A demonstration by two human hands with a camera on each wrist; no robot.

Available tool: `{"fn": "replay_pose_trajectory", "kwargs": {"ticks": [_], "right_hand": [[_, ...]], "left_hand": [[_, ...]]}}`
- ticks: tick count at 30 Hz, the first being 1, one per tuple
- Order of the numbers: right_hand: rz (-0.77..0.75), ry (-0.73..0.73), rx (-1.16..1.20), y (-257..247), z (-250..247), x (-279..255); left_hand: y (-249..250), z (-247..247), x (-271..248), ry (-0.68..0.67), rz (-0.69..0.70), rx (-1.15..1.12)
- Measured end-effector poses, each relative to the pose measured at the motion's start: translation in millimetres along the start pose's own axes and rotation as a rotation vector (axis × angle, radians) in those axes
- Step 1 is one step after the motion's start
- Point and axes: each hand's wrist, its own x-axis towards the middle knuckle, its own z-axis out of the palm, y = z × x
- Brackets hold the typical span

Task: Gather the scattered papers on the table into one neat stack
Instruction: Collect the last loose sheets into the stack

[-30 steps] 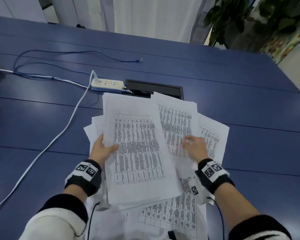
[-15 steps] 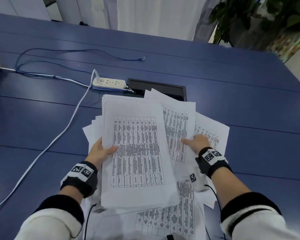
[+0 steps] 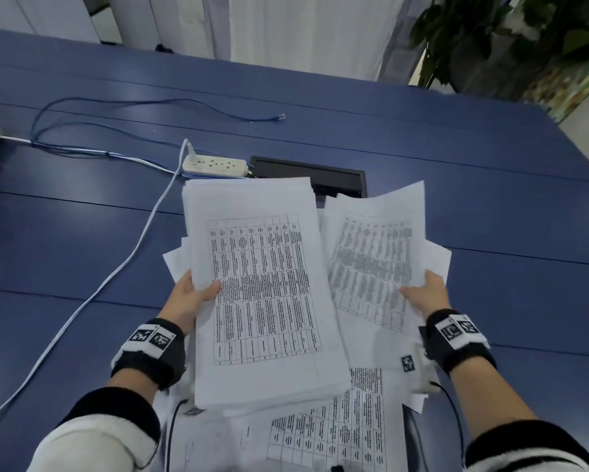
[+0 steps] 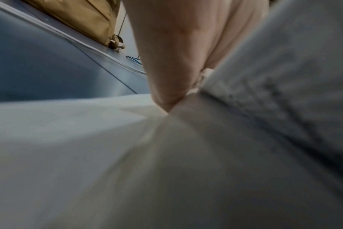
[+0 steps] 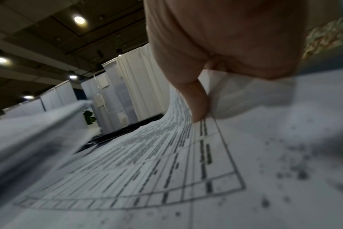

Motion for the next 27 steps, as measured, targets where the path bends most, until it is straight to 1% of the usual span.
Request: {"fn": "replay_pose_trajectory", "kwargs": {"ticks": [2,5,7,10,14,15,17,20,24,25,27], "right_hand": [[-0.004,0.048,-0.010,11.3,-14.2,-1.3],[-0.042,0.010,-0.026,18.5,-21.7,-4.4],[-0.067,-0.047,-0.014,17.4,-21.8,-7.9],[-0.099,-0.119,0.019,10.7,-18.4,-15.3],[-0.127,-0.262,0.053,1.1,-4.2,-29.9],[-0.126,-0.278,0.066,1.2,-0.1,-31.9],[-0.124,-0.260,0.081,2.8,3.7,-33.3],[-0.133,-0.278,0.003,2.5,-1.6,-34.1],[-0.122,-0.248,-0.018,3.2,-9.0,-29.9],[-0.126,-0.261,-0.017,4.1,-7.8,-29.4],[-0.143,-0.308,-0.020,2.0,-0.2,-32.6]], "left_hand": [[8.8,-5.0,-2.4,-0.028,0.042,-0.045],[21.9,-6.9,-2.2,-0.083,0.059,-0.093],[28.1,-6.0,-0.7,-0.095,0.038,-0.108],[30.8,1.9,-0.5,-0.106,0.003,-0.071],[8.7,16.3,-0.2,-0.107,-0.058,-0.002],[3.3,21.7,-1.8,-0.125,-0.082,0.015],[0.6,33.0,-10.7,-0.143,-0.137,0.025],[1.3,36.6,-14.5,-0.160,-0.159,0.027],[3.0,23.9,-7.6,-0.126,-0.170,-0.061],[6.1,25.6,-8.2,-0.092,-0.177,-0.075],[7.8,33.3,-10.2,-0.082,-0.152,-0.016]]}}
